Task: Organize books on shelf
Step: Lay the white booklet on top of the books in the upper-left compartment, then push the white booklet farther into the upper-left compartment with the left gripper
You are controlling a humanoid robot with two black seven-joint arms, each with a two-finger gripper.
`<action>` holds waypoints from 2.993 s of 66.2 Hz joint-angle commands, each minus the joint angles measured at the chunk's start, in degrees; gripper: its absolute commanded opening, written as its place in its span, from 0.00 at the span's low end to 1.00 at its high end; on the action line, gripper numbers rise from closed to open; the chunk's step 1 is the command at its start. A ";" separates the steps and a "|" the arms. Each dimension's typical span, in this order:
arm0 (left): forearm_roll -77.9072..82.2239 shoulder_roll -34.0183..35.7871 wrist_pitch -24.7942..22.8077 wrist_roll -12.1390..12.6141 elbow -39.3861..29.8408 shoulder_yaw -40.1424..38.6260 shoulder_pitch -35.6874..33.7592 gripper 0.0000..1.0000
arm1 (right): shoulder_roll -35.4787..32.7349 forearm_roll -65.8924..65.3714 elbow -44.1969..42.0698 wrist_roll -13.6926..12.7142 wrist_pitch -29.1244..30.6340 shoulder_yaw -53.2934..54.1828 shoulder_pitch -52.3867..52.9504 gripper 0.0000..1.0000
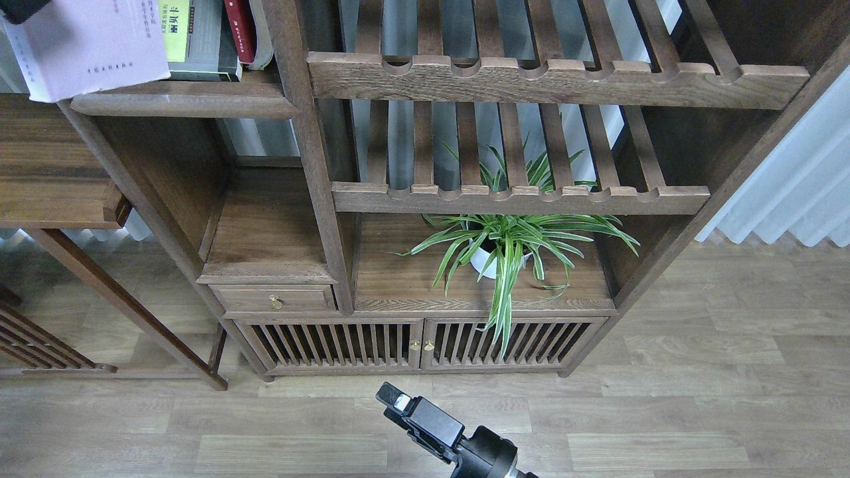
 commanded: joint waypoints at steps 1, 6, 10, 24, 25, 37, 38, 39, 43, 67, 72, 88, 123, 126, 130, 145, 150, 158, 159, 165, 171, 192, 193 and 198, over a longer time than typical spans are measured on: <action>2.08 -2.12 0.00 -0.07 2.98 0.29 -4.81 0.05 | 0.00 0.04 -0.06 0.00 0.00 0.00 0.02 0.99; 4.28 -4.31 0.00 -0.16 3.77 -0.50 -7.19 0.05 | 0.00 0.04 0.03 0.00 0.00 -0.09 0.02 0.99; 5.34 -4.93 0.00 -0.25 4.21 -0.94 -7.72 0.05 | 0.00 0.04 0.03 0.00 0.00 0.00 0.02 0.99; 6.13 -8.35 0.00 -0.69 13.76 0.90 -13.76 0.05 | 0.00 0.04 0.29 0.09 0.00 0.00 0.02 0.99; 6.13 -8.53 0.00 -0.69 14.31 1.08 -14.13 0.05 | 0.00 0.04 0.29 0.09 0.00 0.00 0.02 0.99; 6.22 -9.68 0.00 -0.78 22.84 2.84 -20.38 0.05 | 0.00 0.13 1.44 0.26 0.00 3.16 2.66 0.99; 6.22 -9.68 0.00 -0.78 23.45 3.02 -20.81 0.05 | 0.00 0.22 1.61 0.35 0.00 3.86 3.36 0.99; 6.22 -9.68 0.00 -0.78 23.81 3.02 -21.17 0.05 | 0.00 0.22 1.70 0.35 0.00 4.30 3.71 0.99; 6.22 -9.59 0.00 -0.78 24.69 3.37 -21.61 0.06 | 0.00 0.30 1.79 0.35 0.00 5.36 4.86 0.99; 6.13 -9.85 0.00 -0.95 29.87 4.42 -23.72 0.08 | 0.00 0.48 1.88 1.32 0.00 6.77 6.97 0.99; 6.04 -11.00 0.00 -1.74 31.98 6.09 -24.51 0.15 | 0.00 0.48 1.88 1.41 0.00 6.77 6.97 0.99; 4.90 -14.51 0.00 -2.53 31.72 10.49 -23.98 0.93 | 0.00 0.48 2.84 1.32 0.00 6.94 7.32 0.99; -16.16 -6.79 0.00 0.42 5.03 8.91 2.61 1.00 | 0.00 0.66 3.90 1.58 0.00 8.79 7.32 0.99; -16.72 -5.99 0.00 0.42 4.21 8.56 4.57 1.00 | 0.00 0.66 3.90 1.58 0.00 8.70 7.32 0.99; -16.90 -5.46 0.00 0.42 3.68 8.20 6.16 1.00 | 0.00 0.66 3.81 1.58 0.00 8.70 7.32 0.99; -16.90 -5.55 0.00 0.42 3.68 7.24 10.03 1.00 | 0.00 0.66 3.81 1.58 0.00 8.79 7.41 0.99; -16.81 -5.90 0.00 0.42 3.68 7.06 10.38 0.95 | 0.00 0.66 3.90 1.58 0.00 8.70 7.41 0.99; -16.81 -6.07 0.00 0.42 3.77 6.01 10.38 0.79 | 0.00 0.66 3.81 1.58 0.00 8.70 7.41 0.99; -16.90 -6.16 0.00 0.42 3.77 5.92 10.38 0.76 | 0.00 0.66 3.81 1.58 0.00 8.79 7.41 0.99; -18.30 -6.78 0.00 0.42 4.47 5.83 9.86 0.44 | 0.00 0.66 3.81 1.58 0.00 8.70 7.41 0.99; -22.78 -7.13 0.00 0.42 6.66 6.97 6.62 0.06 | 0.00 0.66 3.81 1.58 0.00 8.79 7.41 0.99; -18.39 -6.69 0.00 0.42 12.56 7.41 -3.76 0.06 | 0.00 0.66 3.81 1.58 0.00 8.70 7.41 0.99; -17.87 -6.69 0.00 0.42 13.00 7.41 -4.55 0.06 | 0.00 0.66 3.81 1.58 0.00 8.61 7.41 0.99; -15.85 -6.69 0.00 0.42 13.96 7.41 -7.27 0.05 | 0.00 0.66 3.90 1.58 0.00 8.70 7.41 0.99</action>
